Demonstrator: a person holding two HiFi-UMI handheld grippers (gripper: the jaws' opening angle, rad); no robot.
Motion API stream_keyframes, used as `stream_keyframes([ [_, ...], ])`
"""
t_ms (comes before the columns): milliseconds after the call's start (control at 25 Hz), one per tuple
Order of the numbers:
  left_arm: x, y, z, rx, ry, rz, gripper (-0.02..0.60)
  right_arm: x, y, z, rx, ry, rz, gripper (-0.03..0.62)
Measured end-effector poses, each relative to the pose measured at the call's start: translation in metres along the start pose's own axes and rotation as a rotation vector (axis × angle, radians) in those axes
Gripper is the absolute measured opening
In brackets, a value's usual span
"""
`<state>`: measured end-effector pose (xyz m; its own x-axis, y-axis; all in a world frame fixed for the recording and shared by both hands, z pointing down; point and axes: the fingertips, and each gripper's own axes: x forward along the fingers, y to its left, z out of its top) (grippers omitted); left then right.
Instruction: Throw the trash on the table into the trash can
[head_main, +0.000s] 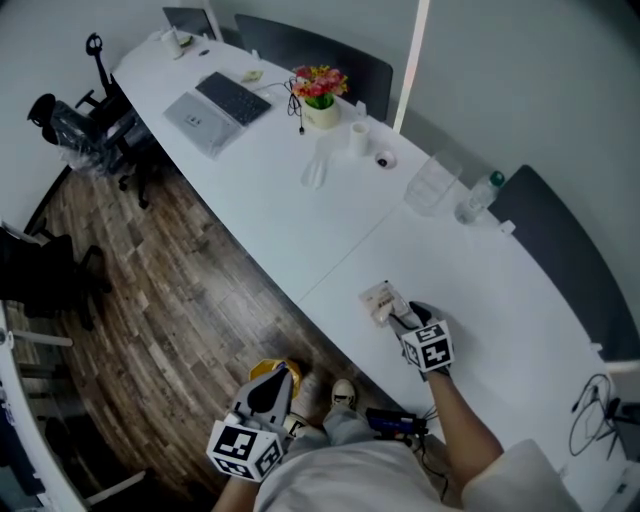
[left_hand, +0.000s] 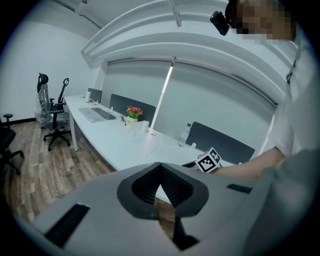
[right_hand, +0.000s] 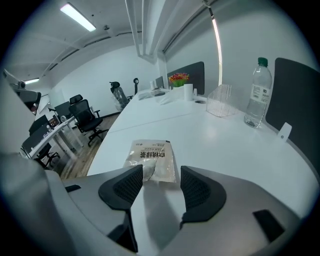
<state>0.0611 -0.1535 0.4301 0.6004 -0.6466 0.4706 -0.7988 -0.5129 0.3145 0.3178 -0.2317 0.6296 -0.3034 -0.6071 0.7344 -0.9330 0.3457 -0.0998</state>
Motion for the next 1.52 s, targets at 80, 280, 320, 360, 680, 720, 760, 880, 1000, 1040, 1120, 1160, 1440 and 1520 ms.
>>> stream_keyframes([
  [80, 0.0, 0.001, 0.0, 0.0, -0.002, 0.005, 0.002, 0.002, 0.0, -0.001, 0.0, 0.004, 0.005, 0.242],
  [280, -0.003, 0.005, 0.002, -0.004, -0.003, 0.022, 0.002, 0.006, -0.001, -0.004, -0.015, 0.034, -0.008, 0.222],
  [320, -0.004, 0.006, 0.002, -0.005, -0.002, 0.026, 0.002, 0.006, -0.002, -0.004, -0.021, 0.037, -0.015, 0.178],
  [360, -0.005, 0.007, 0.002, -0.006, -0.001, 0.028, 0.002, 0.006, -0.003, -0.004, -0.025, 0.037, -0.022, 0.161],
  [680, -0.015, 0.009, -0.001, -0.002, -0.01, 0.028, 0.002, -0.004, -0.004, 0.003, -0.033, 0.007, -0.059, 0.069],
  [720, -0.016, 0.009, -0.001, -0.001, -0.011, 0.029, 0.002, -0.004, -0.004, 0.003, -0.034, 0.008, -0.062, 0.063],
  [760, -0.018, 0.01, -0.002, 0.0, -0.012, 0.03, 0.002, -0.005, -0.004, 0.004, -0.035, 0.008, -0.067, 0.056],
  [880, -0.023, 0.012, -0.002, 0.002, -0.017, 0.034, 0.002, -0.01, -0.004, 0.007, -0.037, -0.003, -0.085, 0.041],
  [1000, -0.031, 0.014, -0.001, -0.001, -0.022, 0.042, 0.002, -0.018, 0.001, 0.014, -0.037, -0.031, -0.094, 0.035],
  [1040, -0.033, 0.014, -0.001, -0.003, -0.023, 0.045, 0.002, -0.021, 0.002, 0.016, -0.036, -0.043, -0.094, 0.035],
  [1120, -0.039, 0.014, -0.001, -0.005, -0.026, 0.05, 0.002, -0.028, 0.006, 0.022, -0.033, -0.067, -0.089, 0.034],
  [1160, -0.043, 0.015, -0.001, -0.005, -0.031, 0.051, 0.002, -0.032, 0.009, 0.025, -0.032, -0.079, -0.086, 0.034],
  [1440, -0.076, 0.022, -0.005, -0.009, -0.074, 0.064, 0.002, -0.064, 0.033, 0.053, -0.032, -0.17, -0.085, 0.034],
  [1520, -0.087, 0.025, -0.007, -0.014, -0.089, 0.075, 0.002, -0.073, 0.042, 0.059, -0.037, -0.189, -0.077, 0.034],
])
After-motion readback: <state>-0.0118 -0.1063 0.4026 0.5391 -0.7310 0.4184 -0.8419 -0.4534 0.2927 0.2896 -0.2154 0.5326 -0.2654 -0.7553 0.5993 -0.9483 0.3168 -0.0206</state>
